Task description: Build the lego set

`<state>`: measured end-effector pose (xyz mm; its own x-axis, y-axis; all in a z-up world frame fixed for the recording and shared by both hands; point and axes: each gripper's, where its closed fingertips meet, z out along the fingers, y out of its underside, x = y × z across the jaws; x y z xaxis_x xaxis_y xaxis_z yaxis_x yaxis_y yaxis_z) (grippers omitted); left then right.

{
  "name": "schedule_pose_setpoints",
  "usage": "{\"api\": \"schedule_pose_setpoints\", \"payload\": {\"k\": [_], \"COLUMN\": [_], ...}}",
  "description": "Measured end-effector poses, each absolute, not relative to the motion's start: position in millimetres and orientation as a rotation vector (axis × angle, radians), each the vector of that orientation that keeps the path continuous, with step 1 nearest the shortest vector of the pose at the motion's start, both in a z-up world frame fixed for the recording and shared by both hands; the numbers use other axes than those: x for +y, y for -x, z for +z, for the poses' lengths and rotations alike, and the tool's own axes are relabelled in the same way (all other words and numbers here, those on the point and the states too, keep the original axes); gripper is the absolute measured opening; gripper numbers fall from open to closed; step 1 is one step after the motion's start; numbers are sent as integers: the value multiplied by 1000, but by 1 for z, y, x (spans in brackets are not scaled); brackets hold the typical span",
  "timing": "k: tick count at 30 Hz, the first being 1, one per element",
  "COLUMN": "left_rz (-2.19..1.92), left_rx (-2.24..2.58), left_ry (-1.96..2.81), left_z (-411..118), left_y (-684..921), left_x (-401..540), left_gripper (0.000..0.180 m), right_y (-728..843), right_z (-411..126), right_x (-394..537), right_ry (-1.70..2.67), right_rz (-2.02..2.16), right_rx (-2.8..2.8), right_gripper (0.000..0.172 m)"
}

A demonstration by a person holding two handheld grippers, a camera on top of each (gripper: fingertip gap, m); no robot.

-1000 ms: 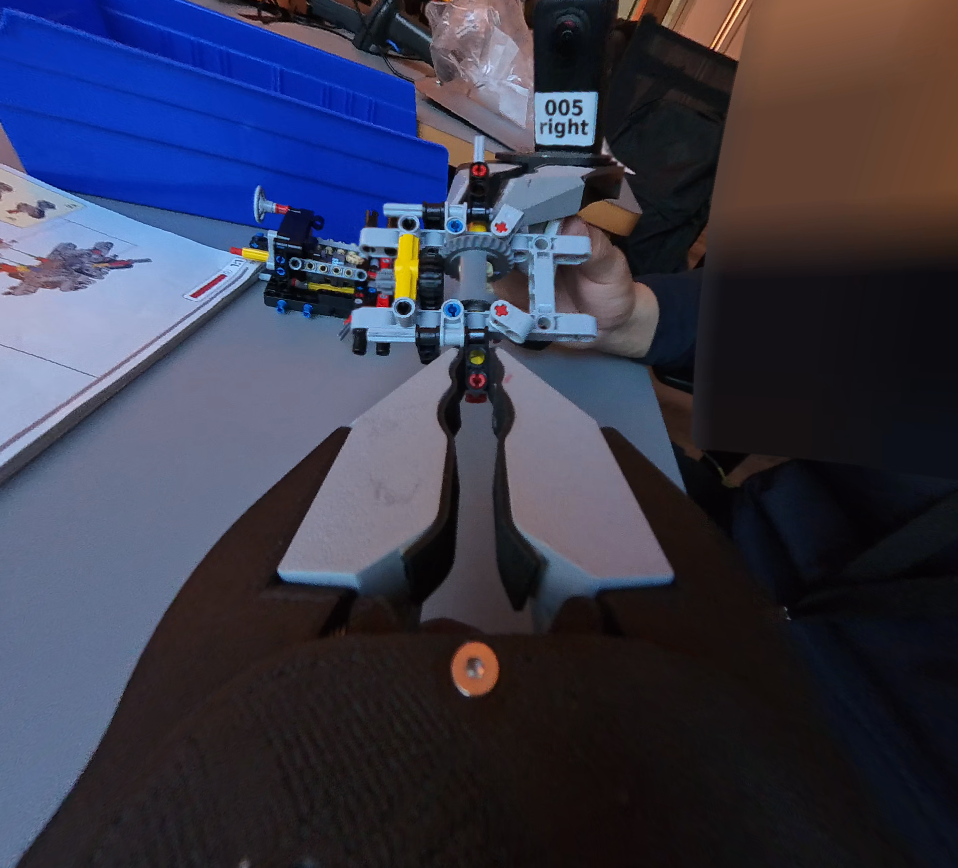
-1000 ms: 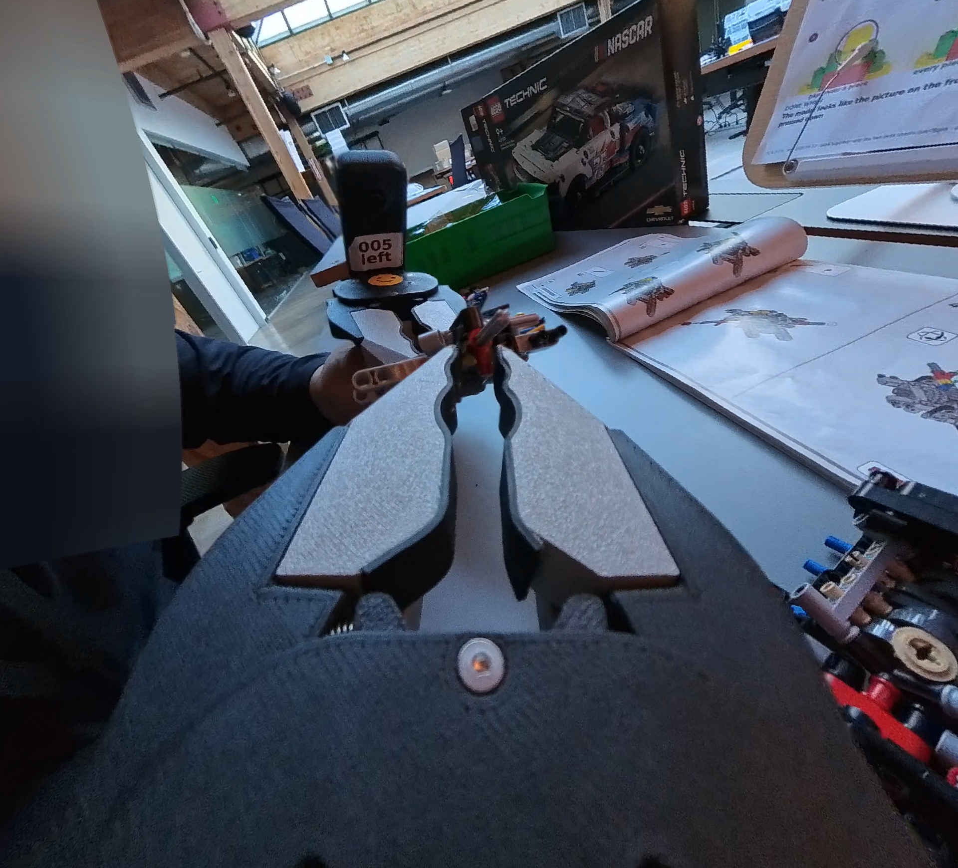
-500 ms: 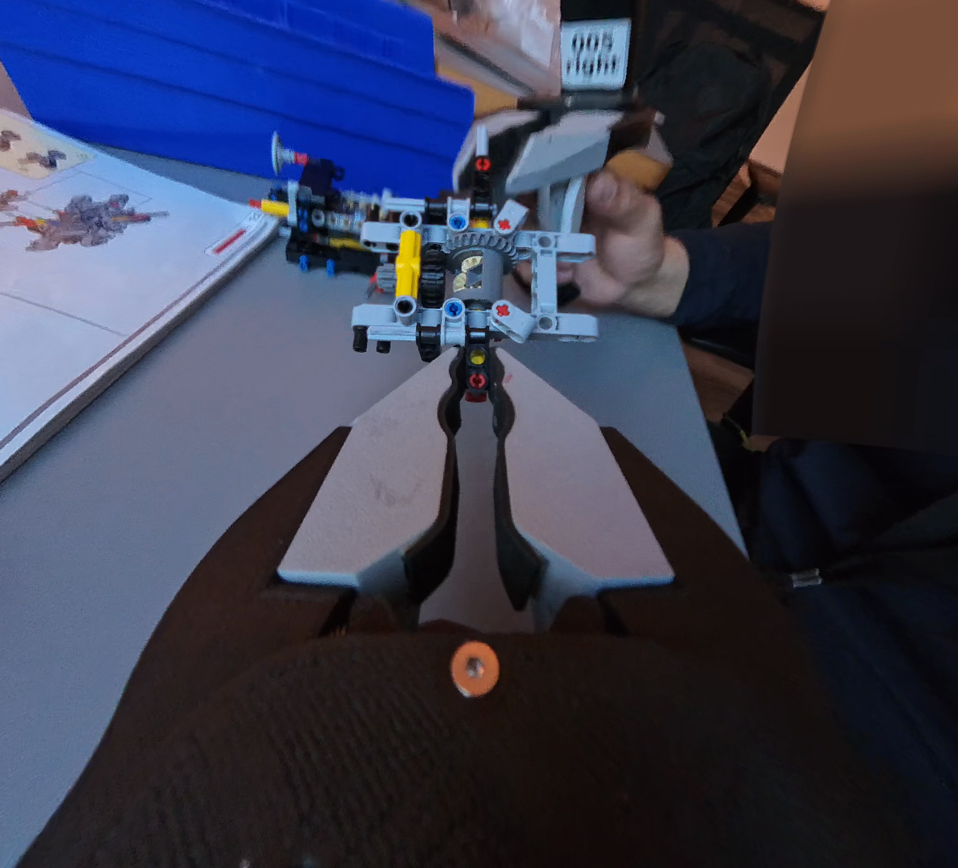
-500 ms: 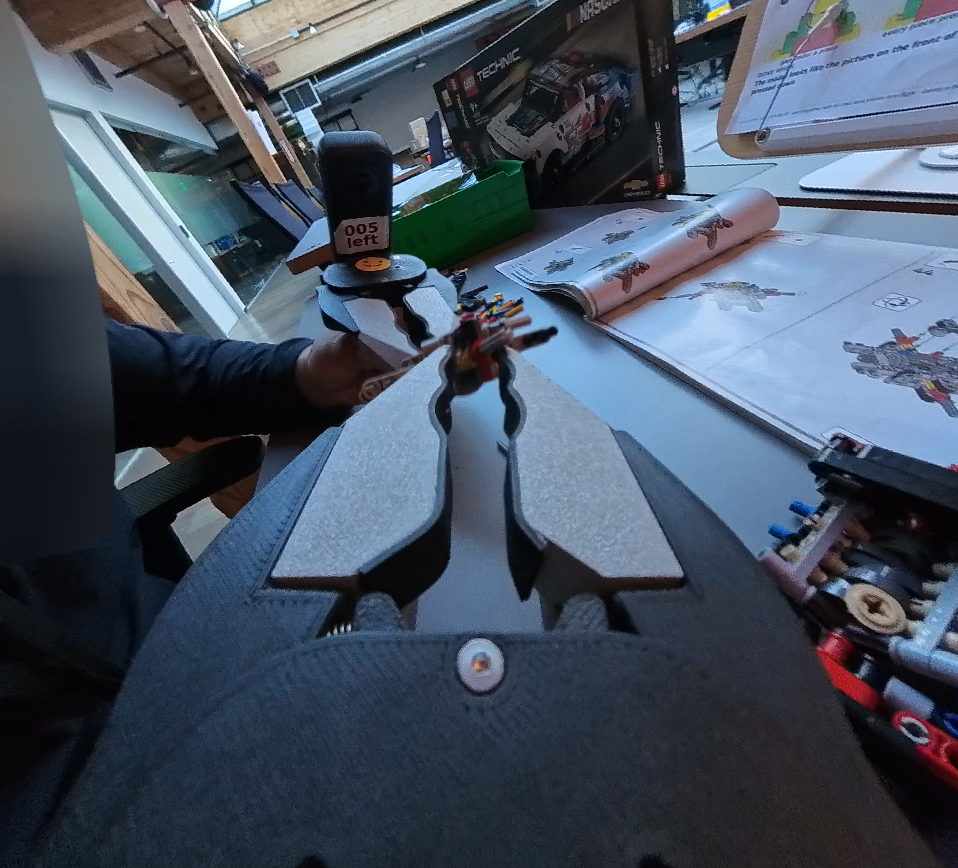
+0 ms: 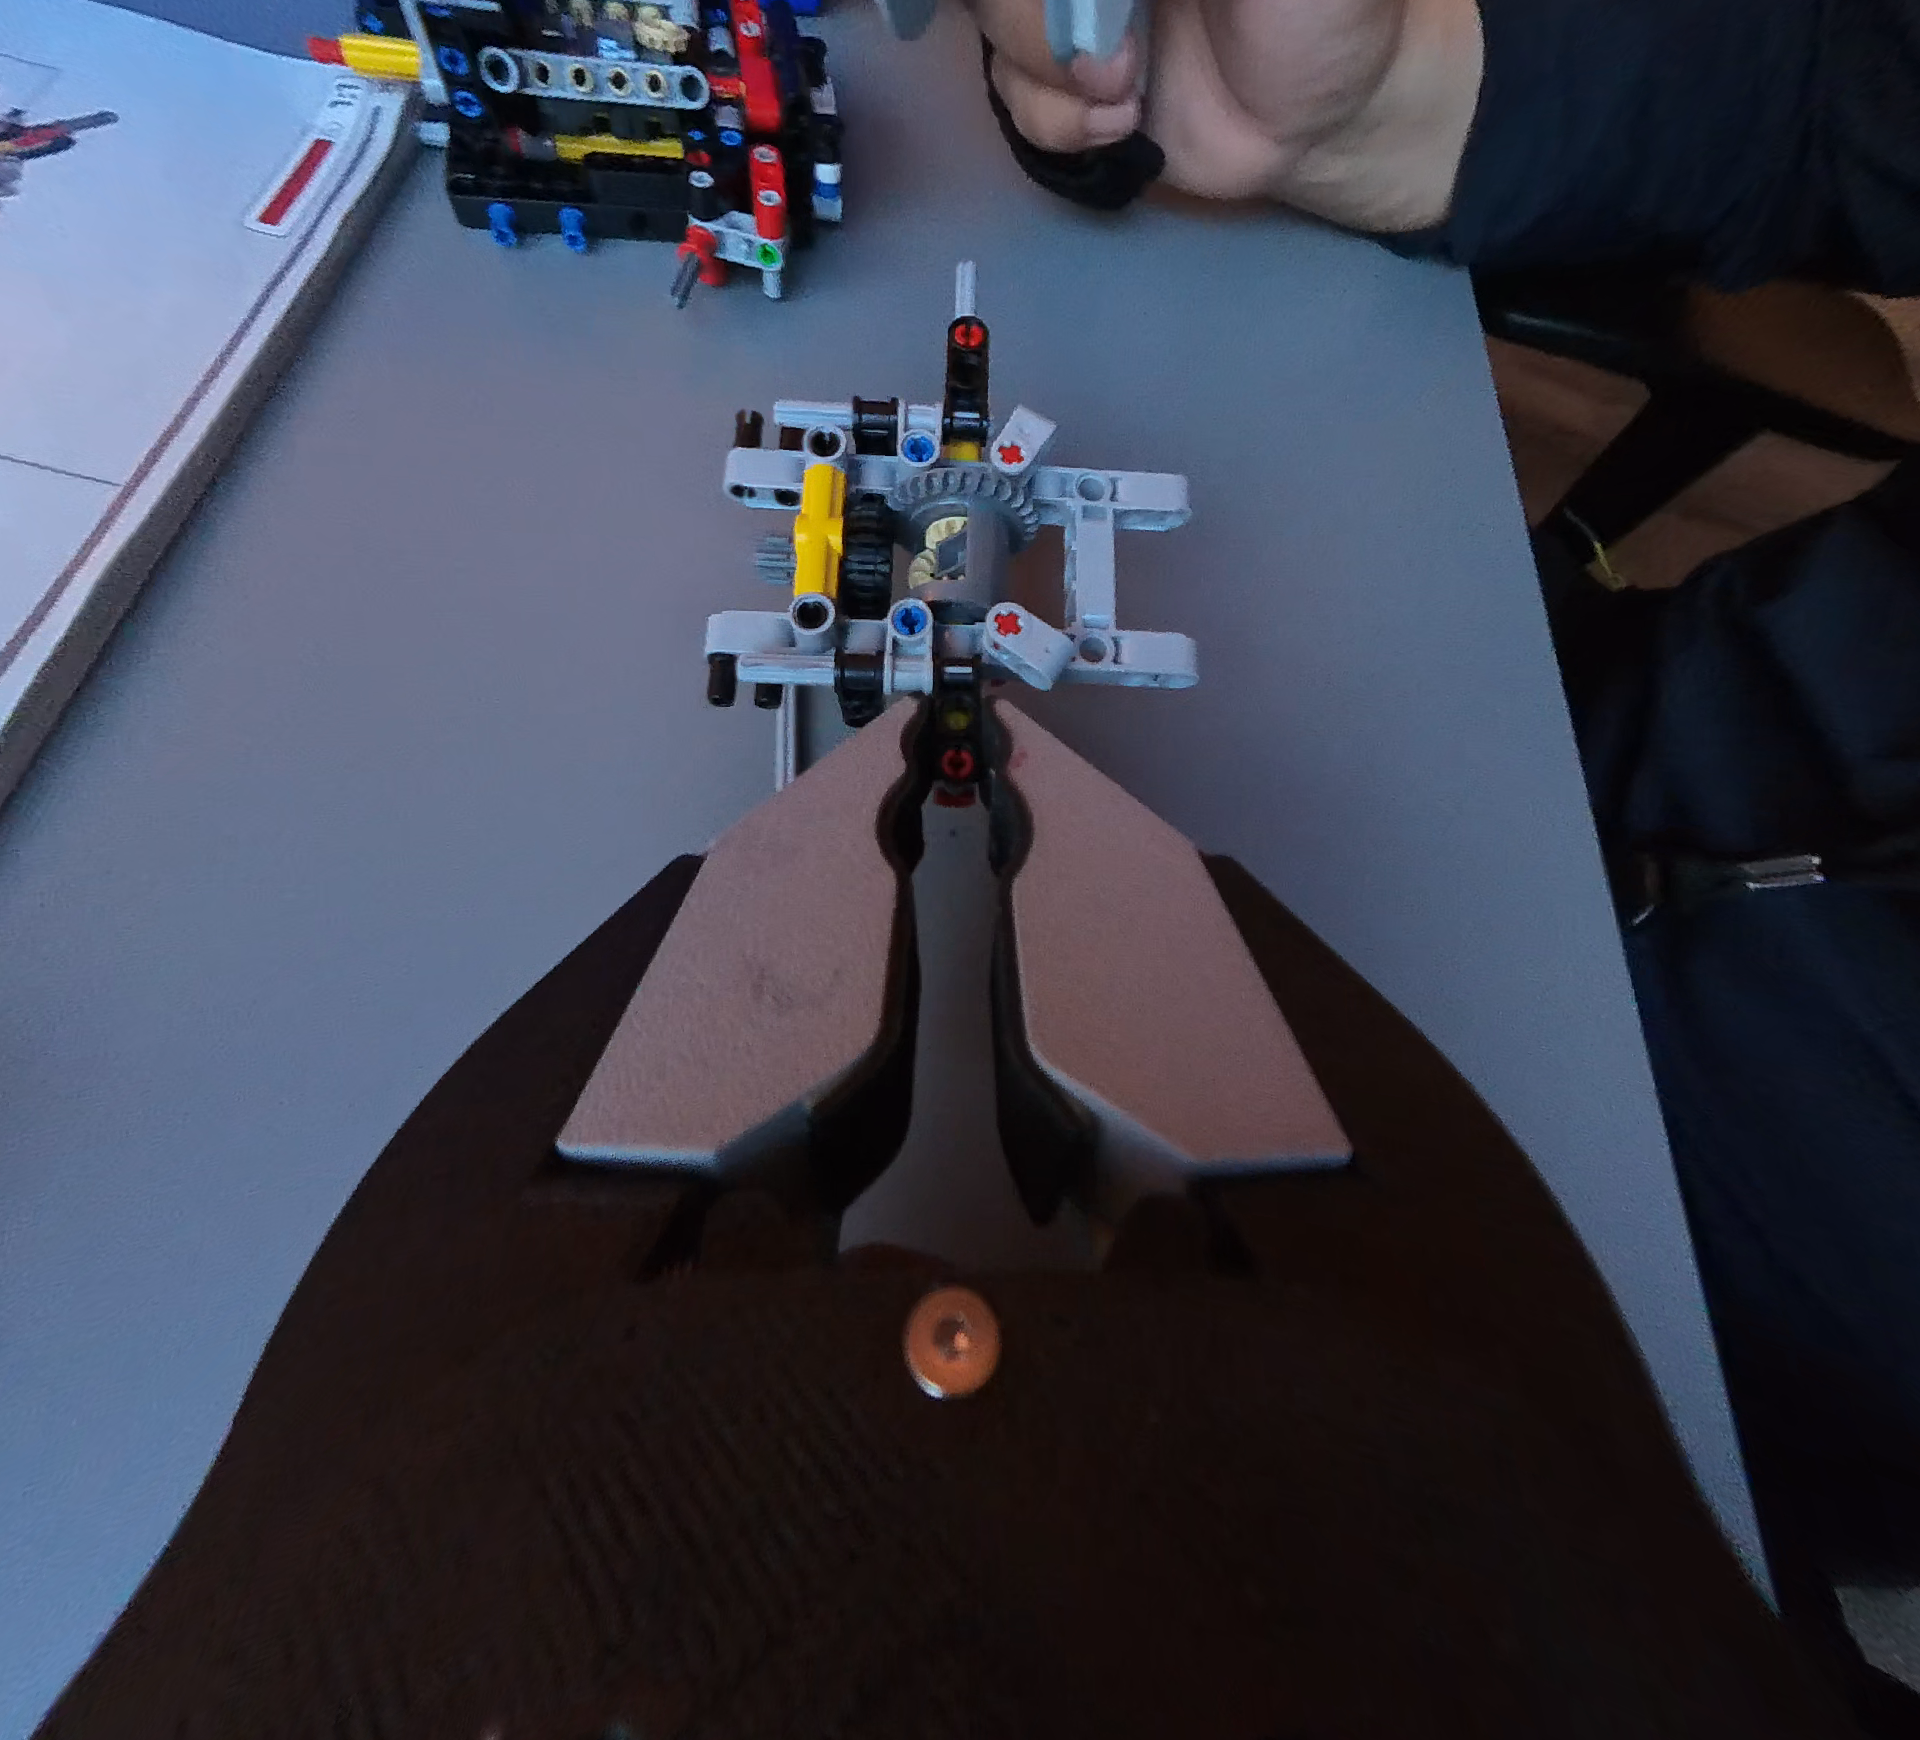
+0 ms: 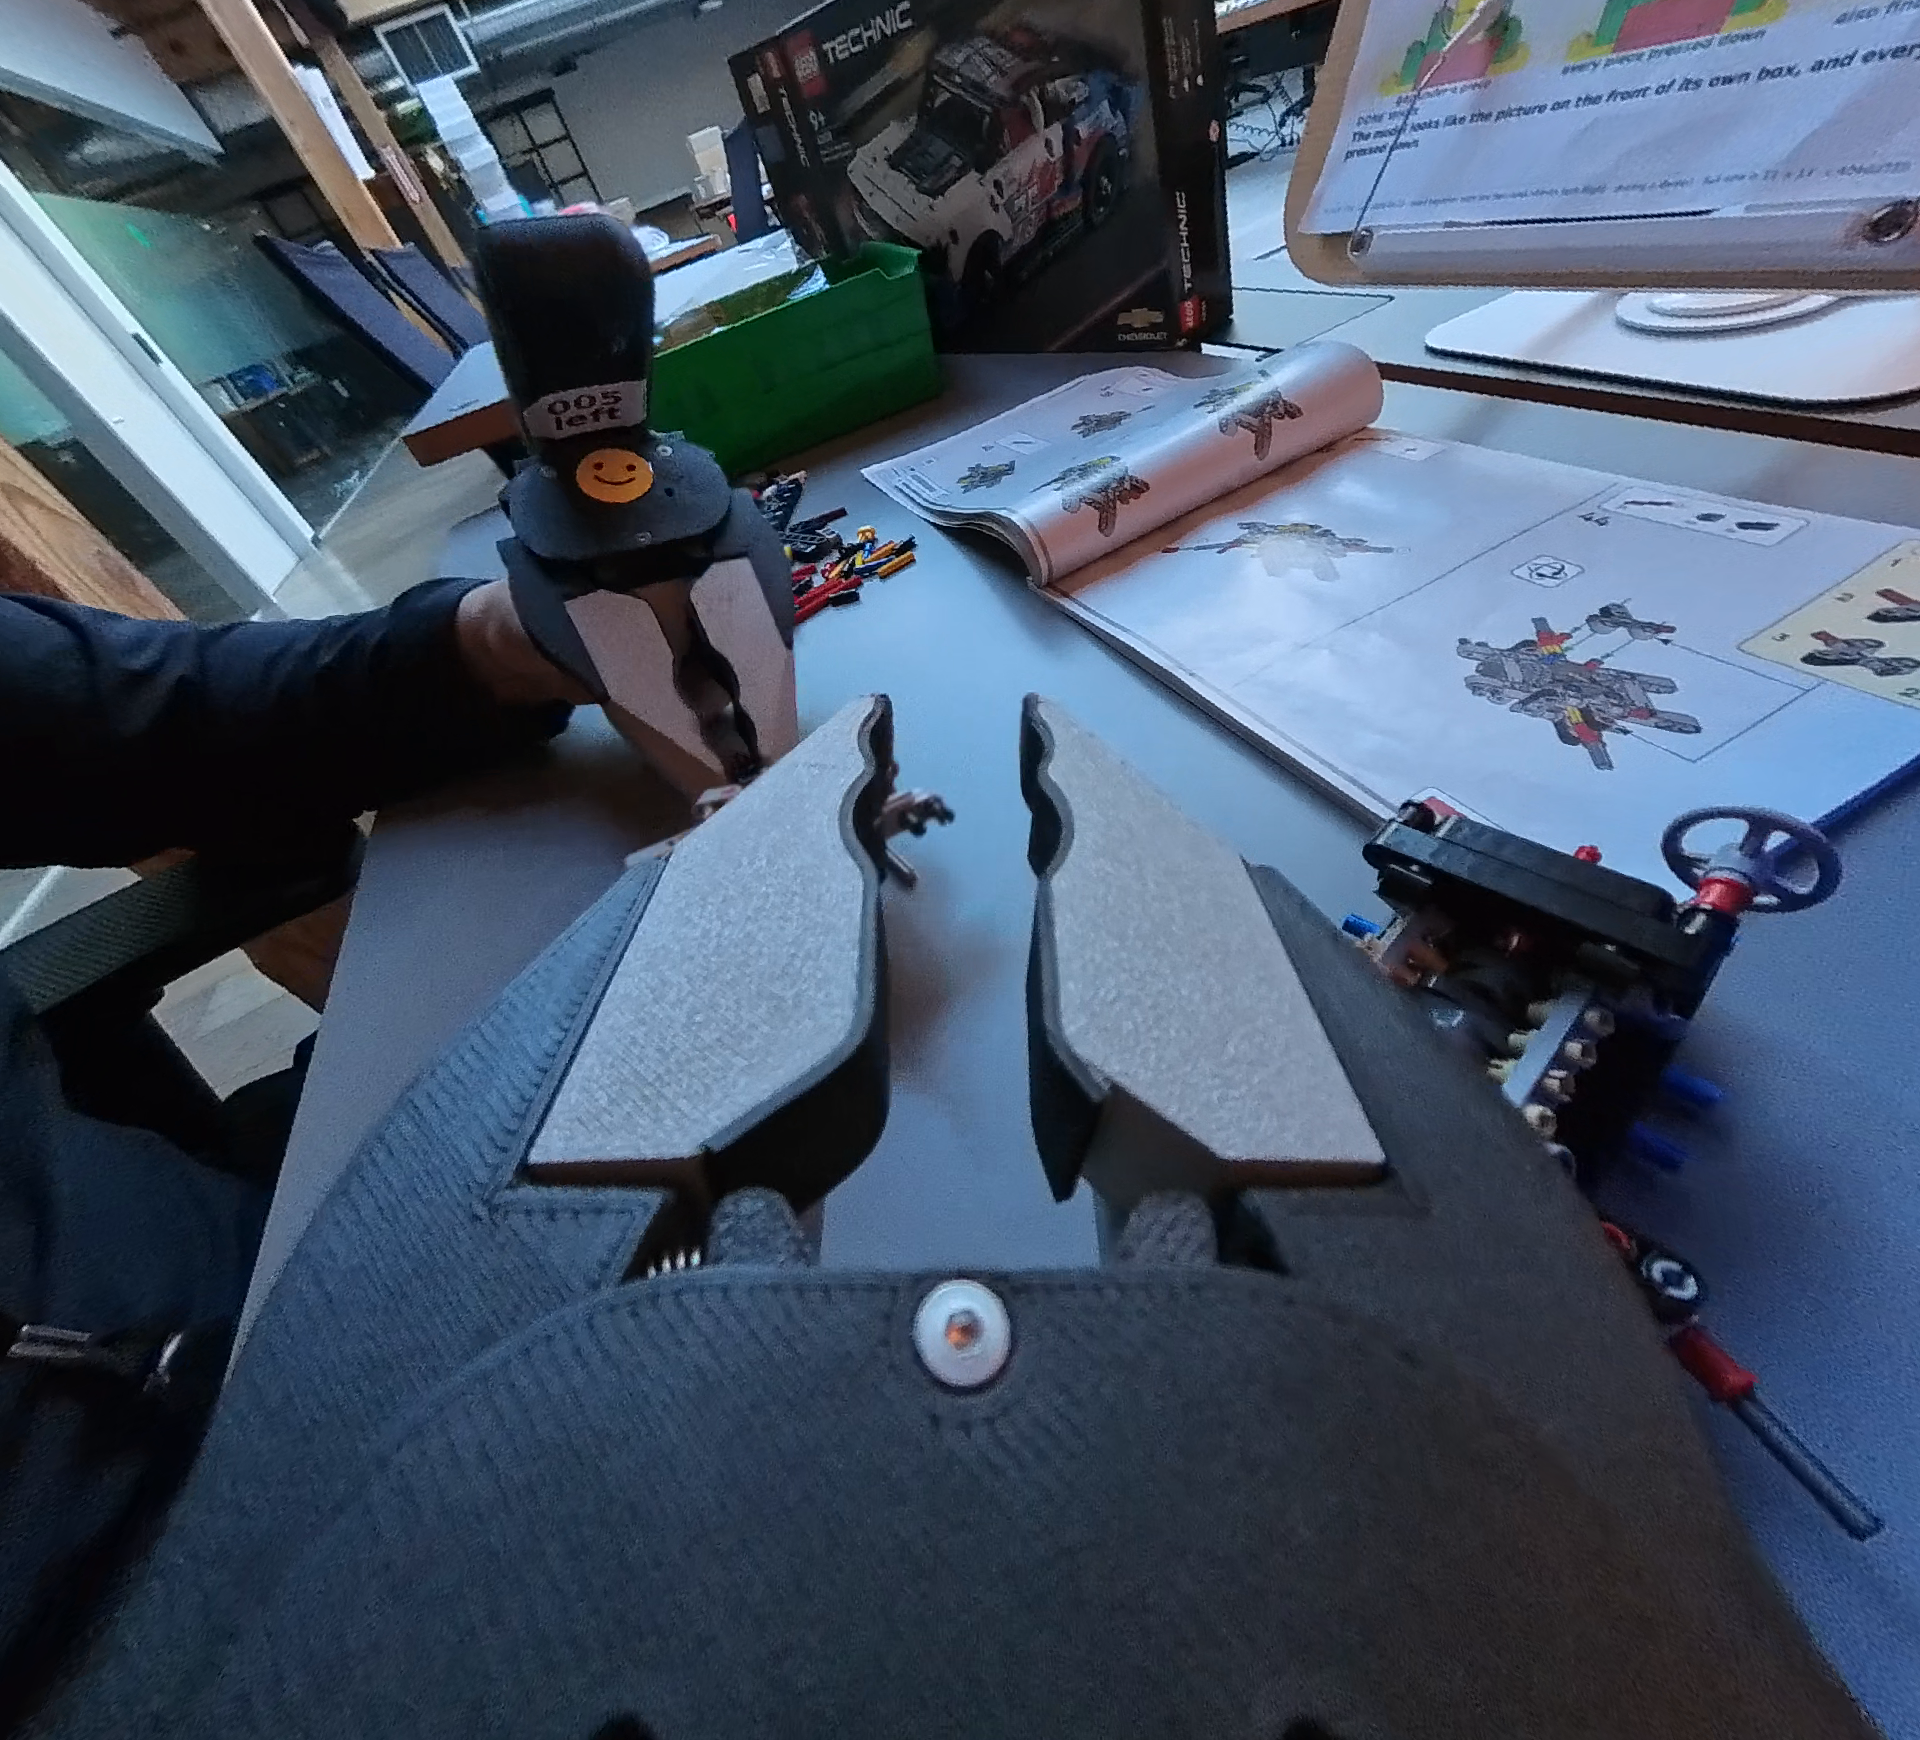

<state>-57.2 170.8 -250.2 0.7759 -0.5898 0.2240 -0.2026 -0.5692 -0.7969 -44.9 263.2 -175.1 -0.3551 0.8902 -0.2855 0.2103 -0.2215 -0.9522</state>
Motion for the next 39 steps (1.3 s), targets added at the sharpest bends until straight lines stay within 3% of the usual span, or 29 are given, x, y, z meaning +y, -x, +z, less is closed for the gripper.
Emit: {"api": "schedule_pose_setpoints", "payload": {"k": [11,15,22,27,34,39], "left_rz": [-432,-477,-535,-479,-461,-536], "left_rx": [631,658,502,460,493,504], "left_ry": [2276,2238,2120,2278,2330,2318], "left_z": [-273,-266,-228,-261,-272,-272], "left_y": [36,32,78,94,88,84], "left_x": [180,176,173,178,191,195], "left_gripper": [6,29,17,14,15,5], "right_y": [48,48,47,45,46,48], "right_z": [-178,-179,-181,-193,-214,-214], "right_x": [254,251,241,210,179,166], "right_ry": [1265,1247,1210,1123,1013,988], "right_rz": [1570,1559,1565,1539,1367,1374], "right_rx": [-1560,-1579,-1635,-1814,-2008,-2060], "right_gripper": [17,17,19,23,22,22]}}
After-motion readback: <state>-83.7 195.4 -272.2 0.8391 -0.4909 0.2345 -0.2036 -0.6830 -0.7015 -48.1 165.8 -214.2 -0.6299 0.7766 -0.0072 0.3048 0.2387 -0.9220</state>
